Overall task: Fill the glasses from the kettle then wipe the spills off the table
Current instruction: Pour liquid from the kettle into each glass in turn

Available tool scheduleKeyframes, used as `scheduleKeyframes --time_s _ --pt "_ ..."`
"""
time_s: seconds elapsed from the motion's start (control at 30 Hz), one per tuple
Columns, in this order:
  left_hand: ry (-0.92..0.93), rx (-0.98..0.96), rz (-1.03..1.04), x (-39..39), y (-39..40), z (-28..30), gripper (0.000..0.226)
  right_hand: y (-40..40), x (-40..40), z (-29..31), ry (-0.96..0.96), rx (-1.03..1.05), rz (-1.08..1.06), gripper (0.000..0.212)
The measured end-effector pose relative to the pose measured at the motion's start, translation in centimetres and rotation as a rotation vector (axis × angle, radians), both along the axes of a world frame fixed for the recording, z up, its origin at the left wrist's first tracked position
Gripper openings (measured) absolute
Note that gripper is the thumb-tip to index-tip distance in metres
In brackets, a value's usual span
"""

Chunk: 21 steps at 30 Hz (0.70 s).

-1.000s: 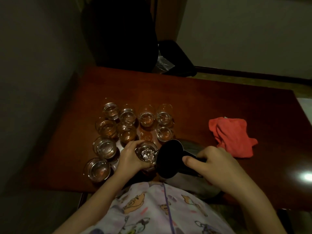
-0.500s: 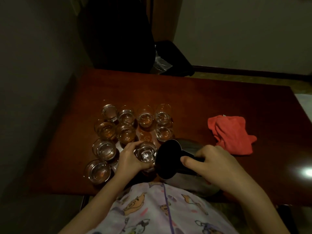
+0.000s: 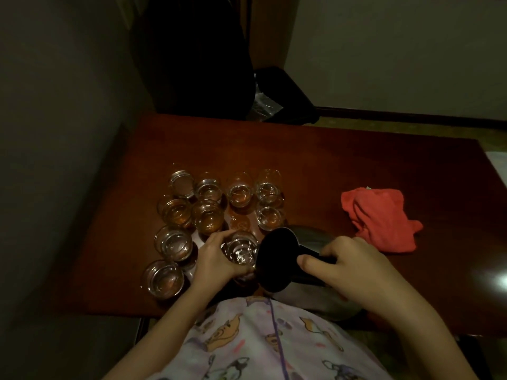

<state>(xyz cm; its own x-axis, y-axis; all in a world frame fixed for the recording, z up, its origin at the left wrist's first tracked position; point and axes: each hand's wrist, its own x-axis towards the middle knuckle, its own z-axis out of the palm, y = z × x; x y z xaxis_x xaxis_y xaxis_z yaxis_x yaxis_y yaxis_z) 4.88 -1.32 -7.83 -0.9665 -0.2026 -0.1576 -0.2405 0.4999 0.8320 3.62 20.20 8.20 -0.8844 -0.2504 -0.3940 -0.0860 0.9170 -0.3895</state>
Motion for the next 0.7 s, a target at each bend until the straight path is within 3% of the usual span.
scheduleKeyframes --time_s 0.7 --pt "0.024 -0.021 -0.019 -0.04 0.02 -0.31 0.082 0.05 -0.19 0.05 -0.023 -0.015 0.017 0.055"
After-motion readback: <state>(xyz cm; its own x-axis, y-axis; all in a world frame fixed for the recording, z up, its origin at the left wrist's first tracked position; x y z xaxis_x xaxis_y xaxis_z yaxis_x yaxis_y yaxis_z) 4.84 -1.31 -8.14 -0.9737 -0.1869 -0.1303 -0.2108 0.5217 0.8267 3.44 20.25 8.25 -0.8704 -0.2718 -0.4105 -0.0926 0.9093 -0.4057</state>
